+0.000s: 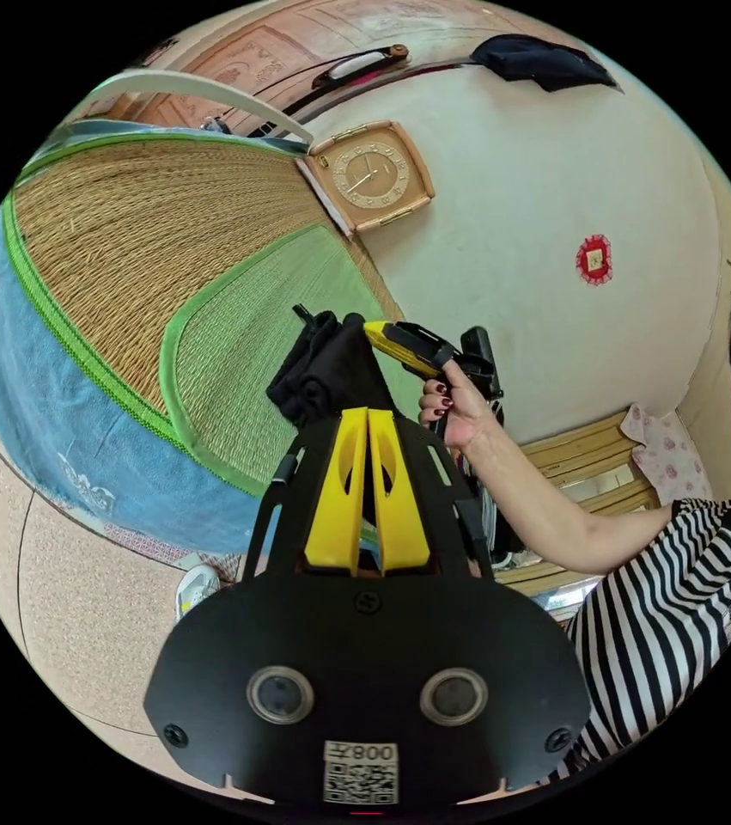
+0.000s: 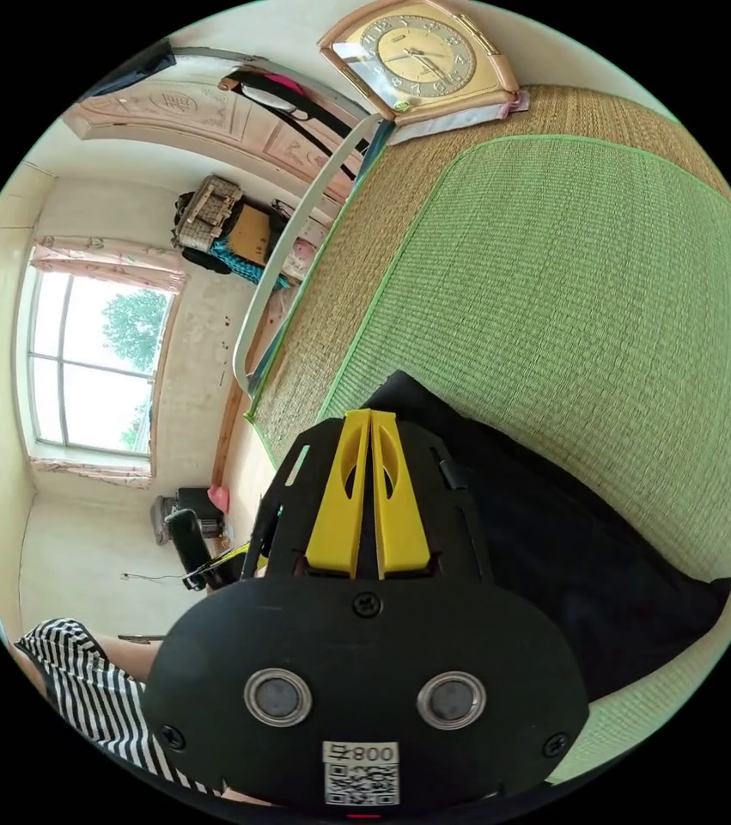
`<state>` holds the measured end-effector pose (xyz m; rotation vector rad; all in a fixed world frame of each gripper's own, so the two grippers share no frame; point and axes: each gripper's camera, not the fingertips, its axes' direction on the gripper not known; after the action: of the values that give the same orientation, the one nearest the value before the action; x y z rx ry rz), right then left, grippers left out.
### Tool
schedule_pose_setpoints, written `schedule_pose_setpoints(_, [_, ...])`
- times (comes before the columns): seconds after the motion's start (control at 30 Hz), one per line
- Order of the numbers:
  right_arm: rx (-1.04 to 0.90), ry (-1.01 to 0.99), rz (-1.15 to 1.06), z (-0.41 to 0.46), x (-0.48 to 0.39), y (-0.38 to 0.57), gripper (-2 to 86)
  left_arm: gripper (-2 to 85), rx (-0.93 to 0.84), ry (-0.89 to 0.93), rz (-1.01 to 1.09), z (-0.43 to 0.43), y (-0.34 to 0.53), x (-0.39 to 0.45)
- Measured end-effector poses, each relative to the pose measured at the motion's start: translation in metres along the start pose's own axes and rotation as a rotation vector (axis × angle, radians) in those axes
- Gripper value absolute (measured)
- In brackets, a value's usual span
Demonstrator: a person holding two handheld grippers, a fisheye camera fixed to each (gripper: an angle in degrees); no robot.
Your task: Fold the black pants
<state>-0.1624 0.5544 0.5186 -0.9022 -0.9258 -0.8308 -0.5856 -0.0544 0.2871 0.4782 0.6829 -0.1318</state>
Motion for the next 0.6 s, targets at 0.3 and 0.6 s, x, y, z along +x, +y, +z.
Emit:
schedule_pose_setpoints(0.3, [-0.086, 0.026, -0.032, 0.017, 0.000, -0.030, 0.1, 0.0, -0.150, -0.206, 0.051, 0.028, -0.019, 0.000])
schedule_pose_setpoints(0.6, [-0.065, 0.027, 0.007, 0.004, 0.025, -0.037, 0.1, 0.0, -0.129, -0.199, 0.045, 0.023, -0.013, 0.010])
